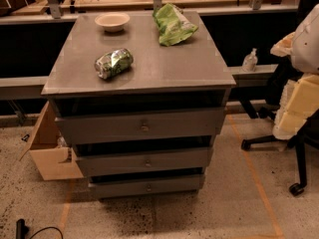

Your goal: Pick green can

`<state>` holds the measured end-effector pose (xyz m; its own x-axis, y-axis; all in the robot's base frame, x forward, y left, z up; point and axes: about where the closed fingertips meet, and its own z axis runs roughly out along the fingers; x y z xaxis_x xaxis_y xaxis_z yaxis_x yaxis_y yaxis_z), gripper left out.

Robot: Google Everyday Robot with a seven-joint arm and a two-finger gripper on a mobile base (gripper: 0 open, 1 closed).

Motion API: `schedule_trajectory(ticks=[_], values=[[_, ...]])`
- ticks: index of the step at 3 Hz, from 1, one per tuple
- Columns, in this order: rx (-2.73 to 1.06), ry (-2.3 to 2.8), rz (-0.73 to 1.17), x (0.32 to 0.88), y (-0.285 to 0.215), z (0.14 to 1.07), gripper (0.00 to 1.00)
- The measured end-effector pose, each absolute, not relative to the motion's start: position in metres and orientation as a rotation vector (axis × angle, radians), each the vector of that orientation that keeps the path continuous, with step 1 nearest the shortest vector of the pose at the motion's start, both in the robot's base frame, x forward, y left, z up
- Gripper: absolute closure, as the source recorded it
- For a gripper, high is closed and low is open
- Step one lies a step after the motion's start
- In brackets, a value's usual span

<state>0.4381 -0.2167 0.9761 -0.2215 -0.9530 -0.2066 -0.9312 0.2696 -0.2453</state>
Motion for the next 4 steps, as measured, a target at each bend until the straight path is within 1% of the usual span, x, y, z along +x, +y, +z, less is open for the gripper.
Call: schedule_trajectory(ticks=[1,2,3,4], values=[[-1.725,2.232,-0.098,0.438,-0.217,0.976,0.00],[-1.809,2.172,-0.139,0.442,-0.203,0.980,0.00],[-2.048,2.027,-0.239,0.459,-0.154,0.980,0.00],[-2.335,1.825,-0.373,0.509,-0.088,0.970,0.00]])
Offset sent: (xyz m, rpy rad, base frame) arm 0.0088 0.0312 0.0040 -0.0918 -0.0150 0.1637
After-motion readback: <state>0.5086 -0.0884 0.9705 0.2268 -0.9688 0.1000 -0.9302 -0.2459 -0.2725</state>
